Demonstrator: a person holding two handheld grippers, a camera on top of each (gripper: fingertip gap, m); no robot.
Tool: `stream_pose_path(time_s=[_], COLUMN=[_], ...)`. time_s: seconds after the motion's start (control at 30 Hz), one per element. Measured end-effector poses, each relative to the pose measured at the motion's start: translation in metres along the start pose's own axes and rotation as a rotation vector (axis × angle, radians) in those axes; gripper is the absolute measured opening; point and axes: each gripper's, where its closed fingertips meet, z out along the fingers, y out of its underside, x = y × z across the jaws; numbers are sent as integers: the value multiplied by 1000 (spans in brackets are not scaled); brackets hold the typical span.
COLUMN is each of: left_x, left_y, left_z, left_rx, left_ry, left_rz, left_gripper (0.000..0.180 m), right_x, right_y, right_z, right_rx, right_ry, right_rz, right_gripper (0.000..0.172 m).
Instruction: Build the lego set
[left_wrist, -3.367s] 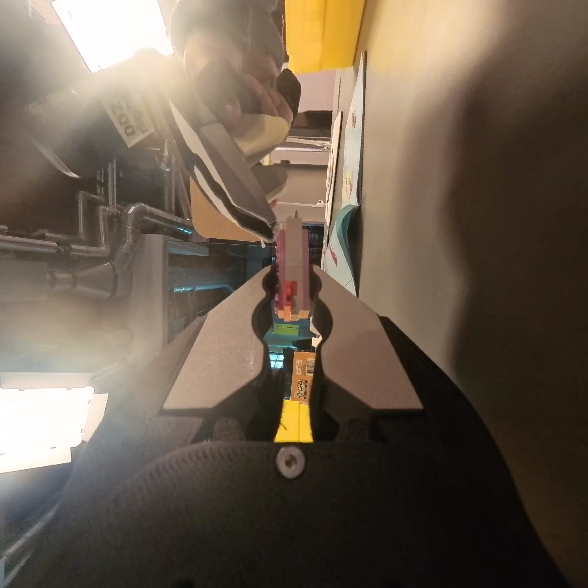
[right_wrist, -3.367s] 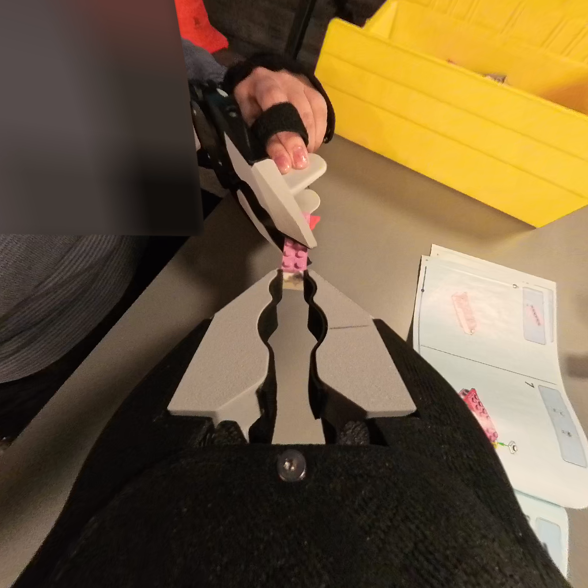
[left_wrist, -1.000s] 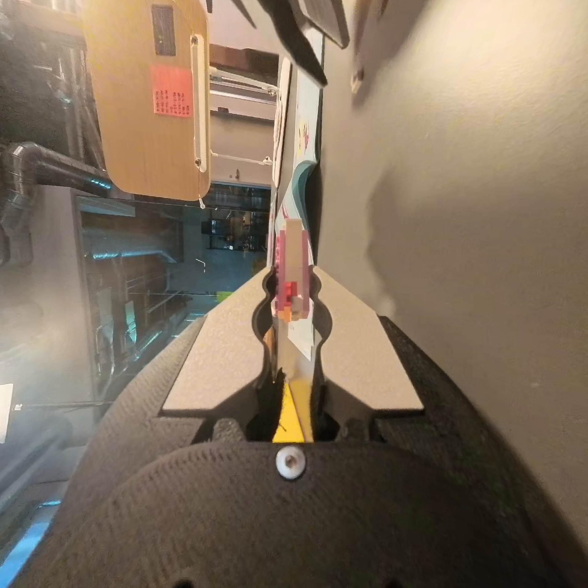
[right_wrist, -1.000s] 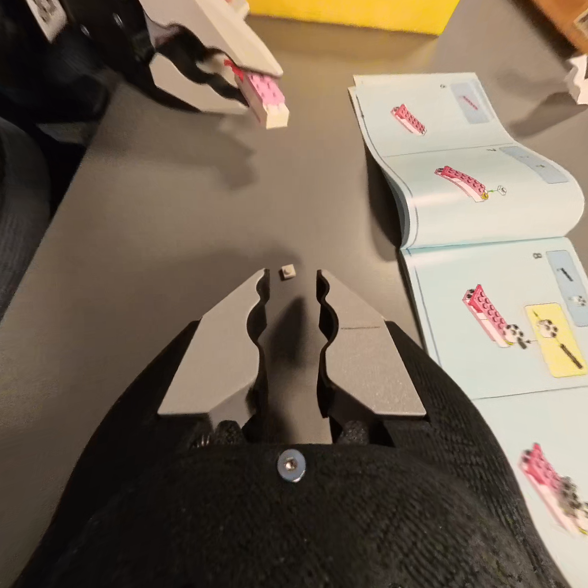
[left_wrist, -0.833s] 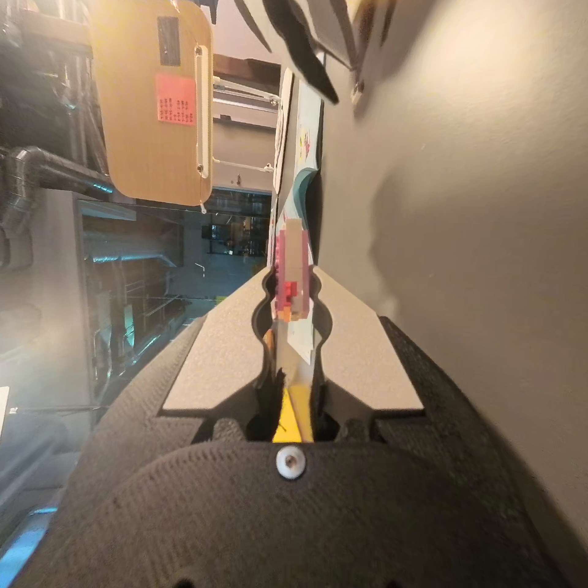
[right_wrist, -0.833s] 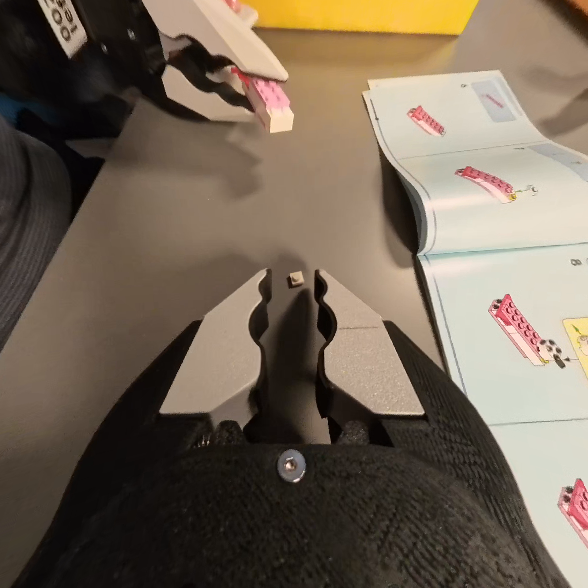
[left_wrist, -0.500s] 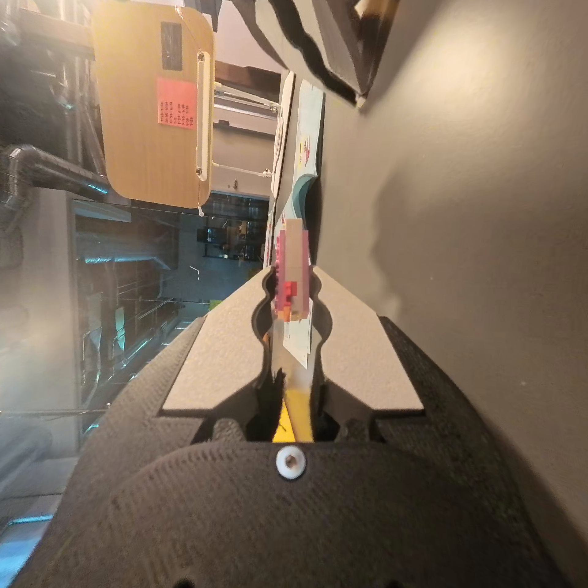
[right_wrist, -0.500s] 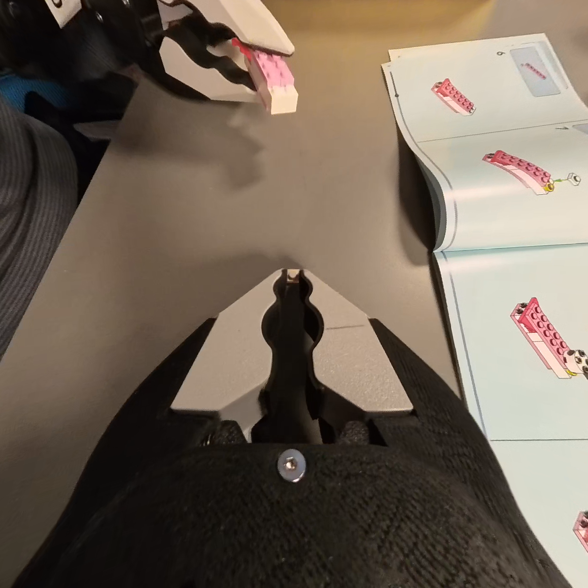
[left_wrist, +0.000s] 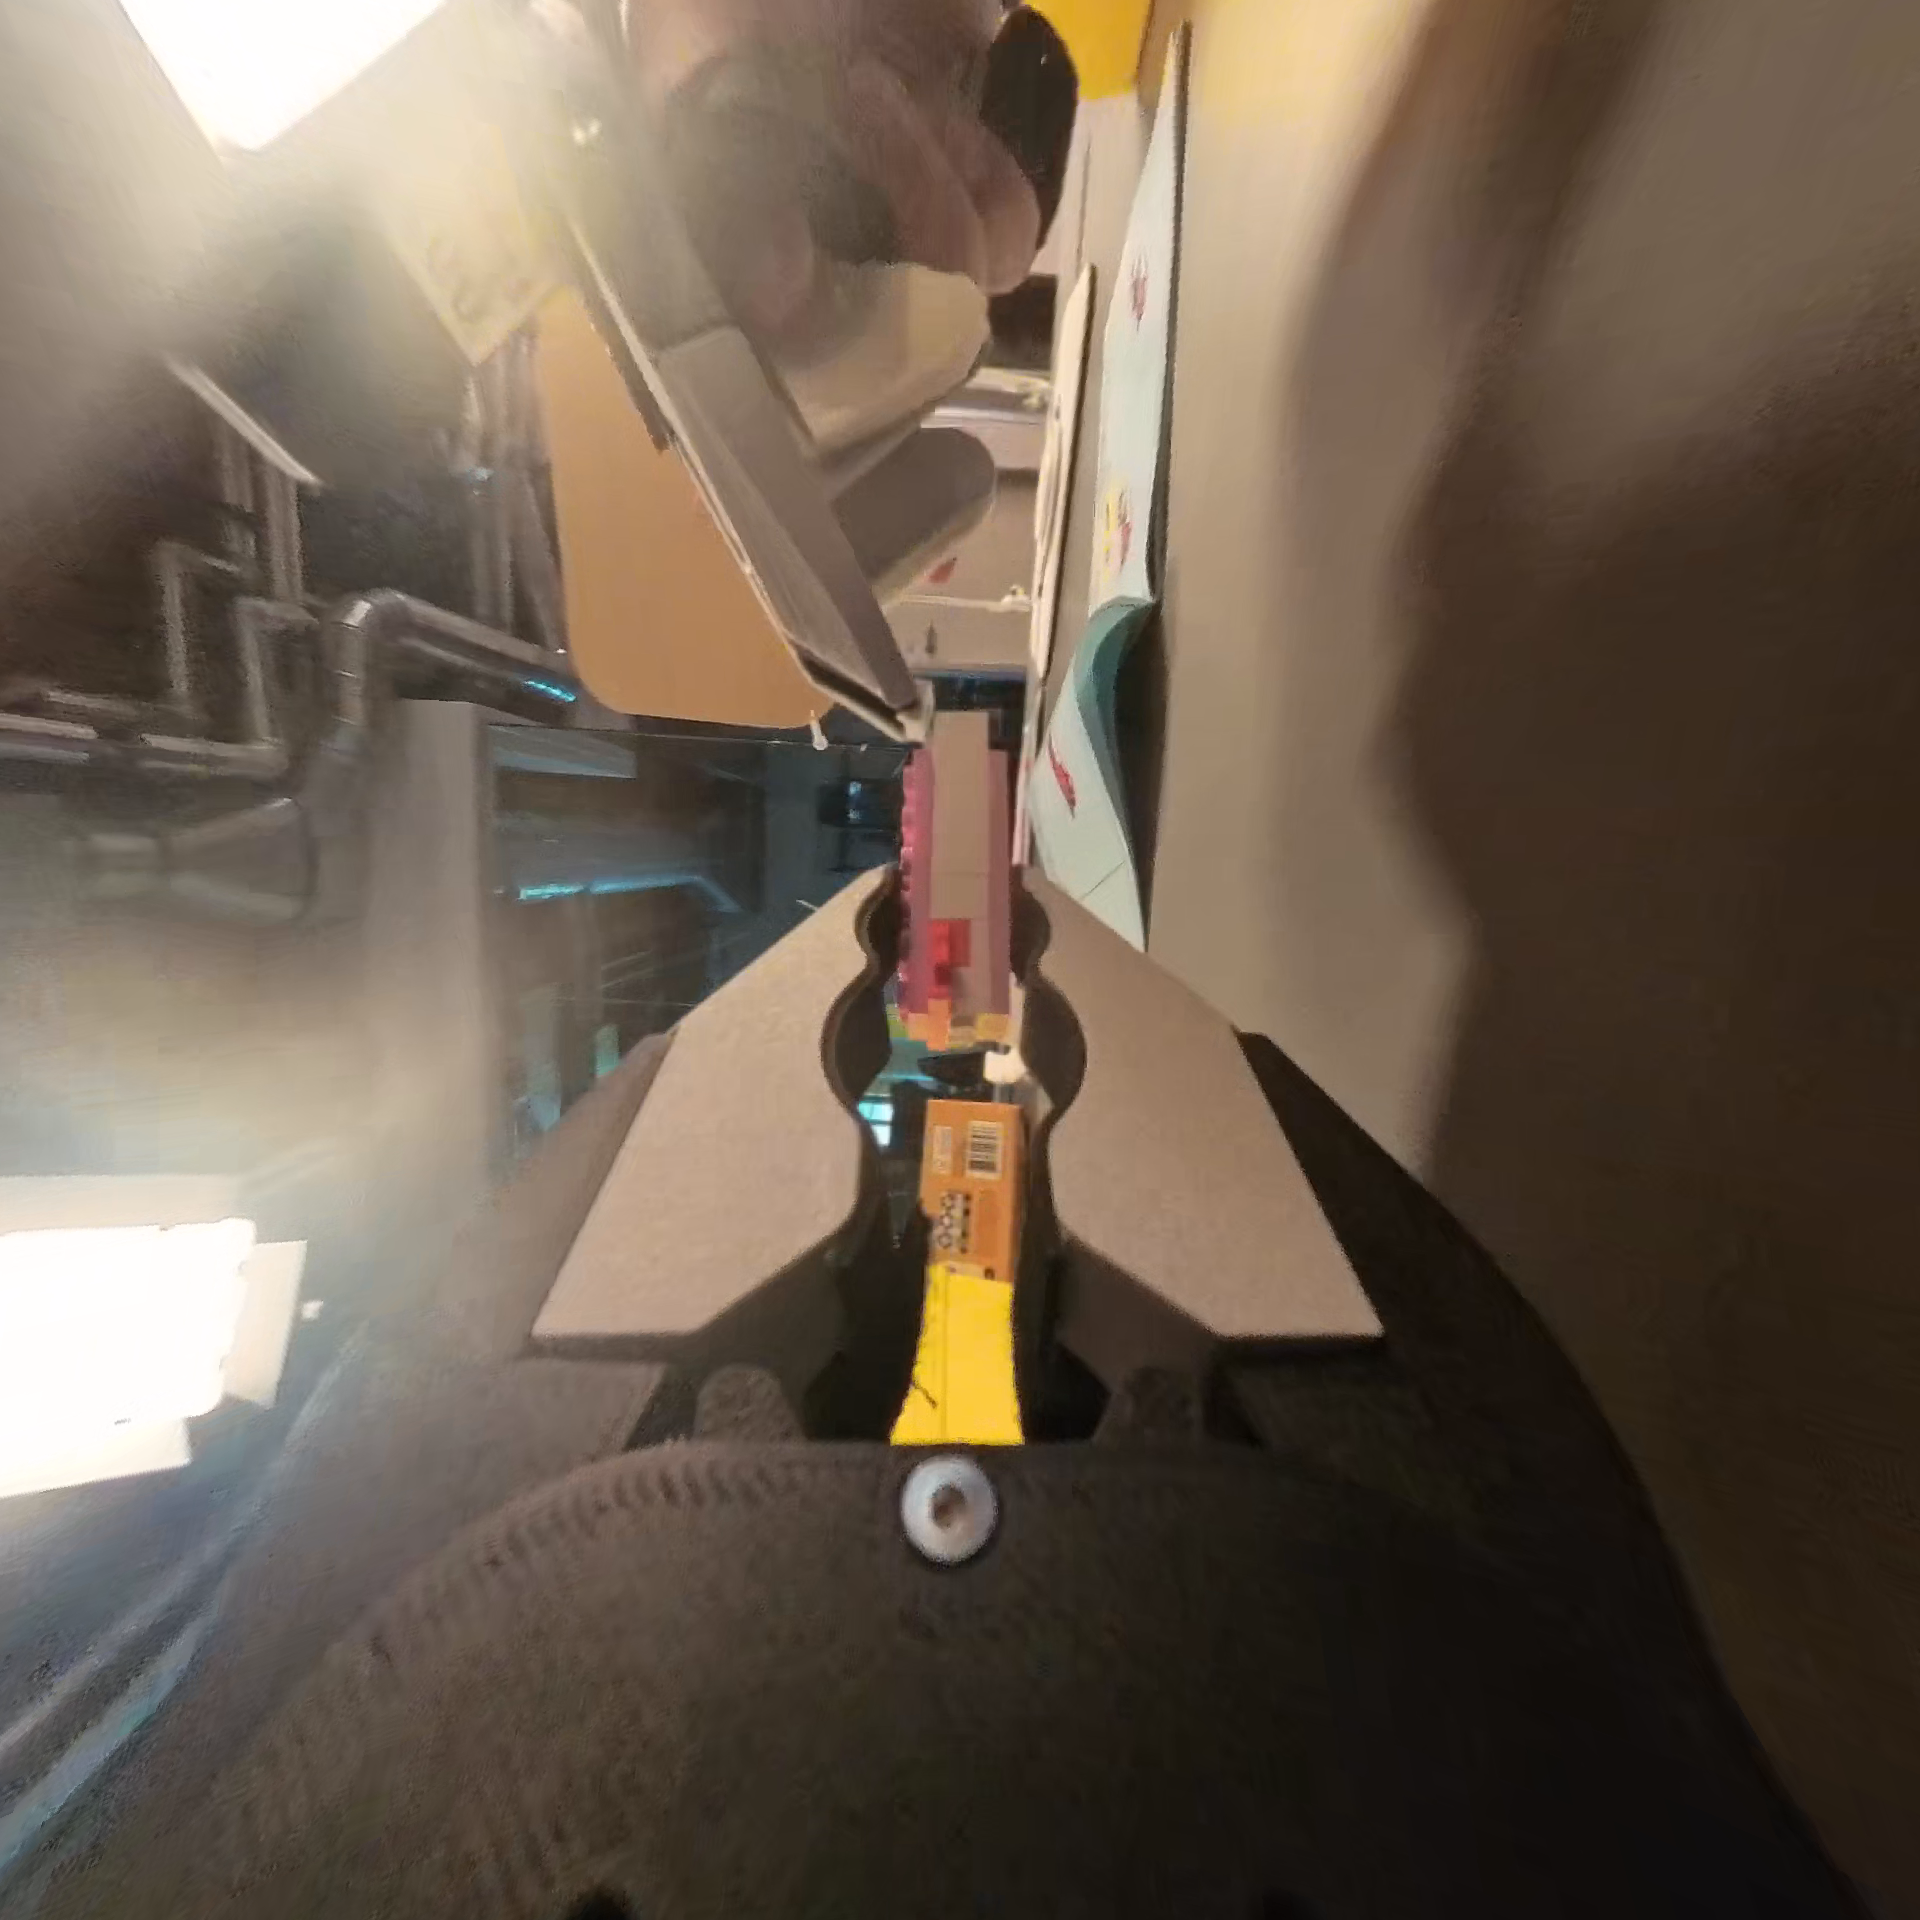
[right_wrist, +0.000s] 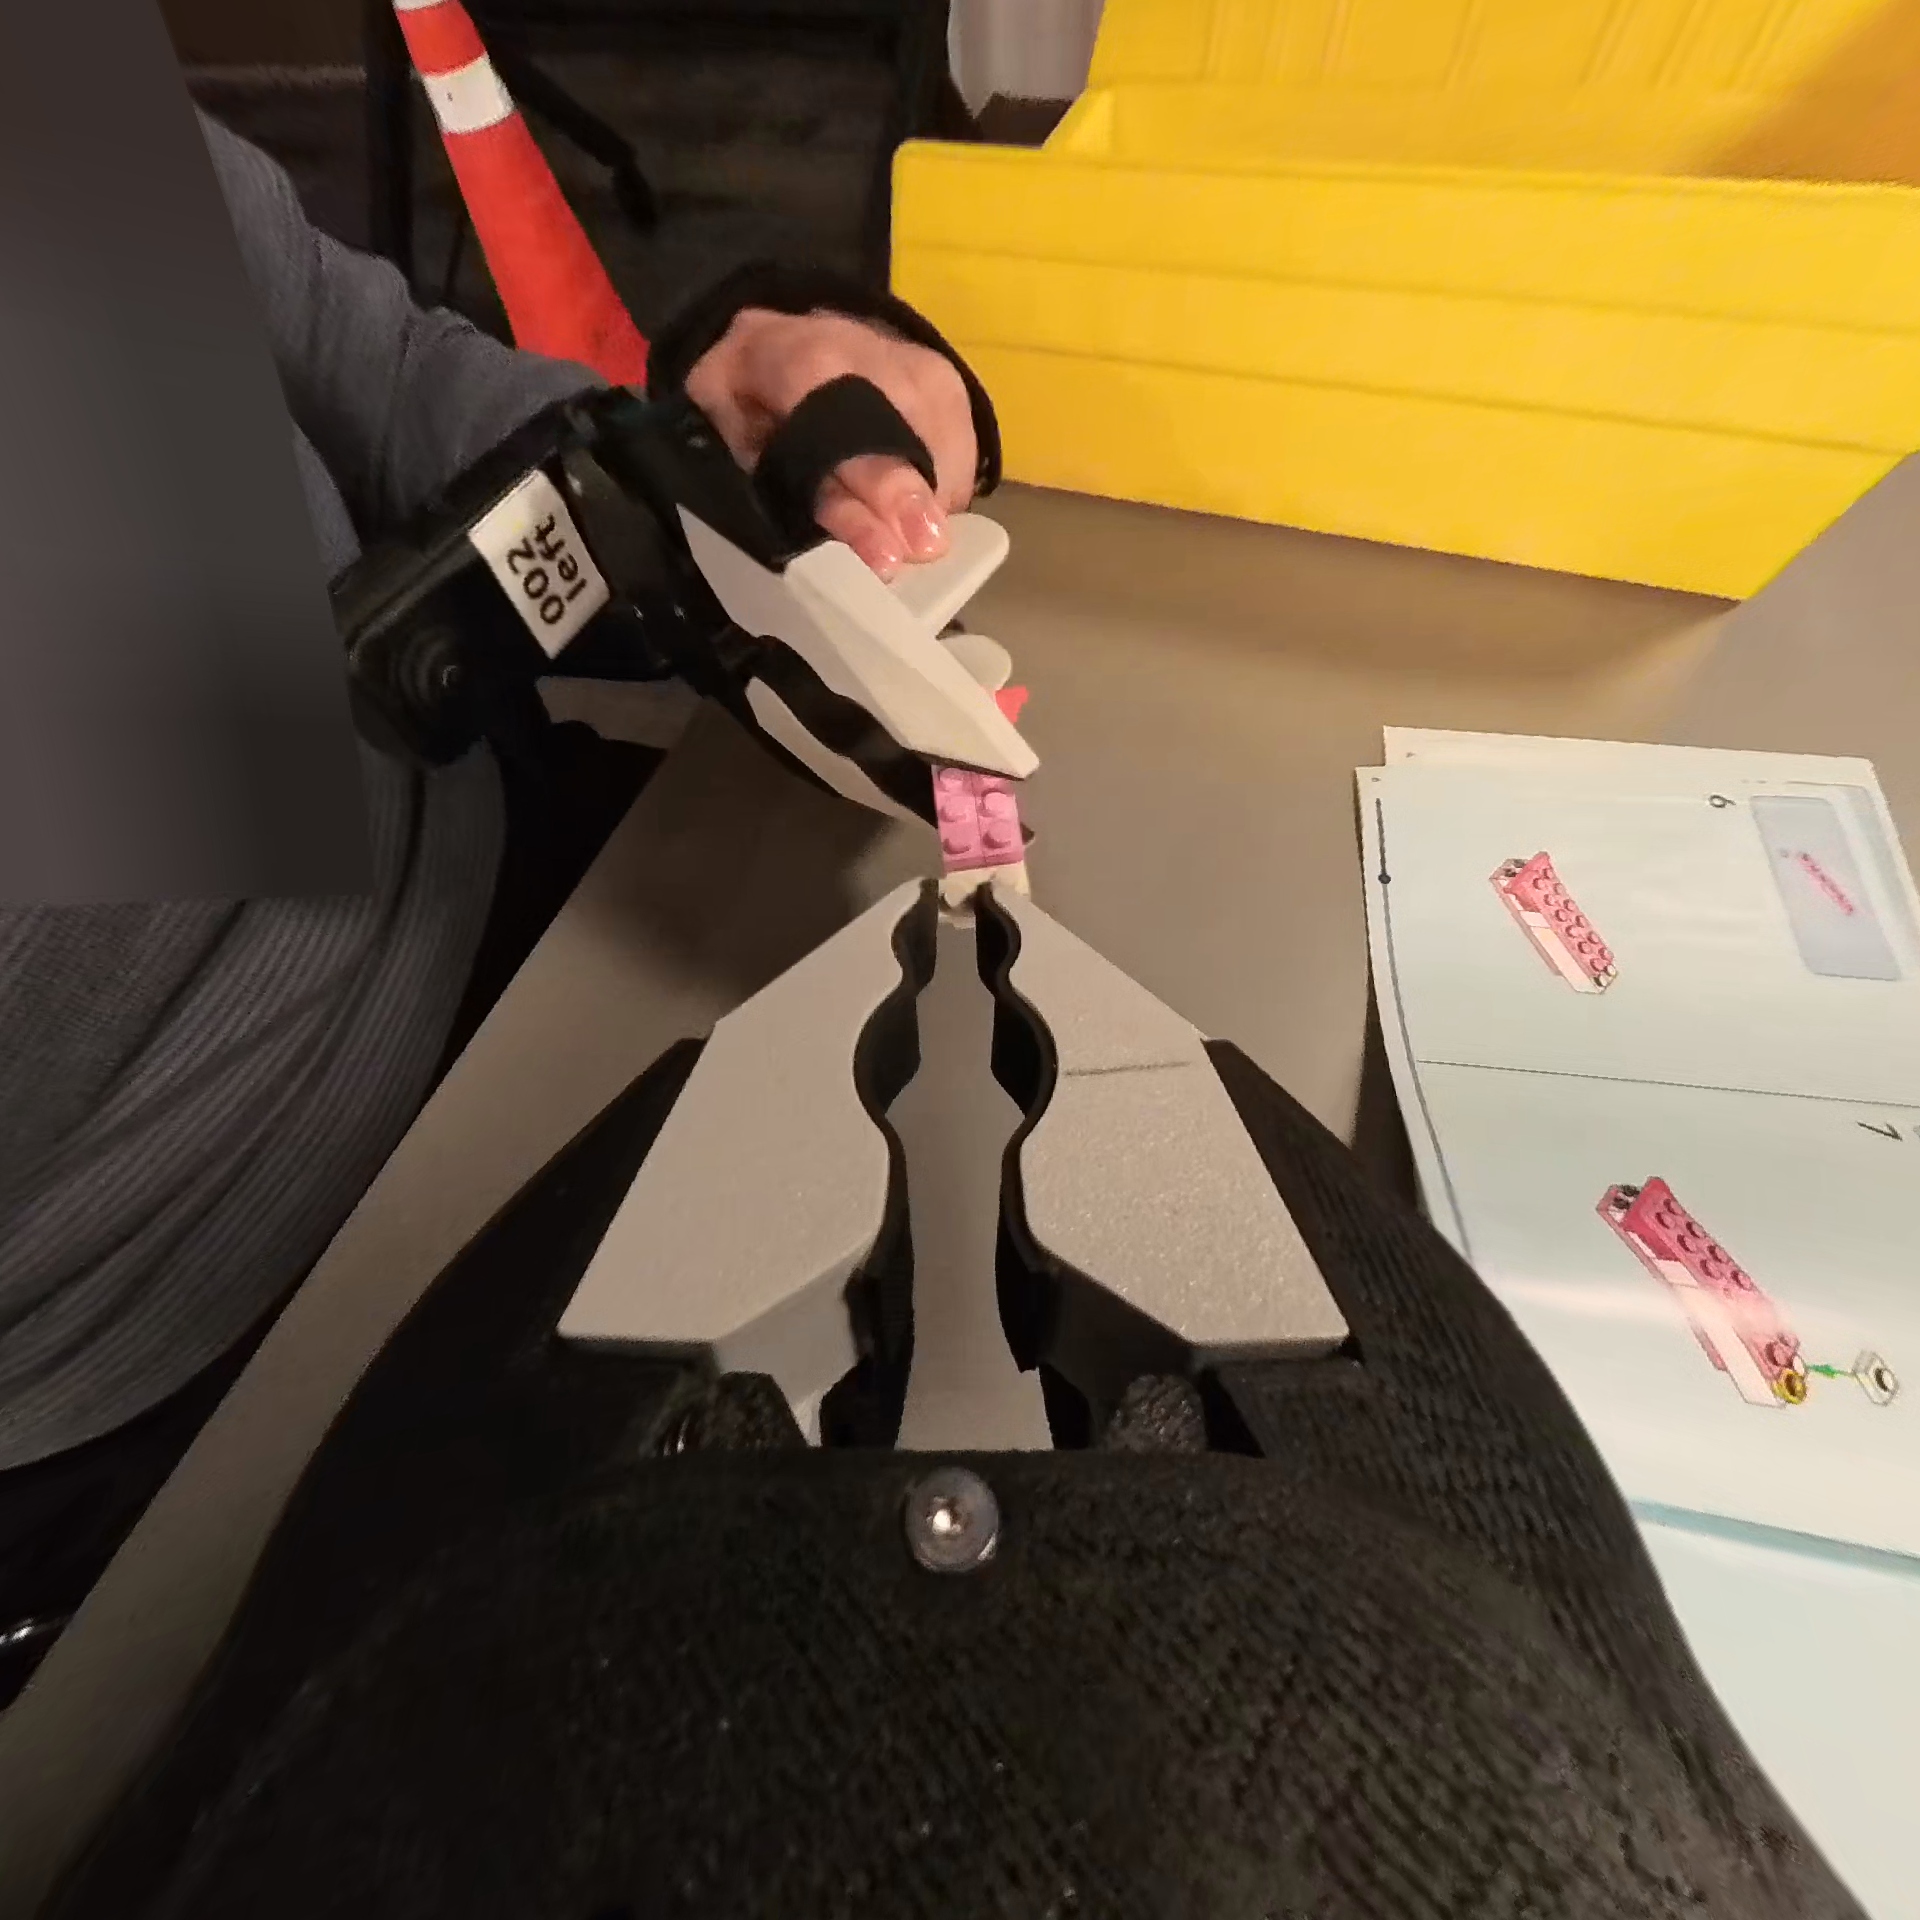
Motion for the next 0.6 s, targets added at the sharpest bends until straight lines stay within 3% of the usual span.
stream_pose_path(time_s=[0.6], left_x=[-8], left_y=[-5], left_z=[-2], left_rx=[24], left_ry=[-43], left_rz=[38], left_gripper=[19], right_x=[1], right_y=[-5], right_z=[2], right_rx=[-130], right_ry=[-39], right_rz=[-104], right_gripper=[5])
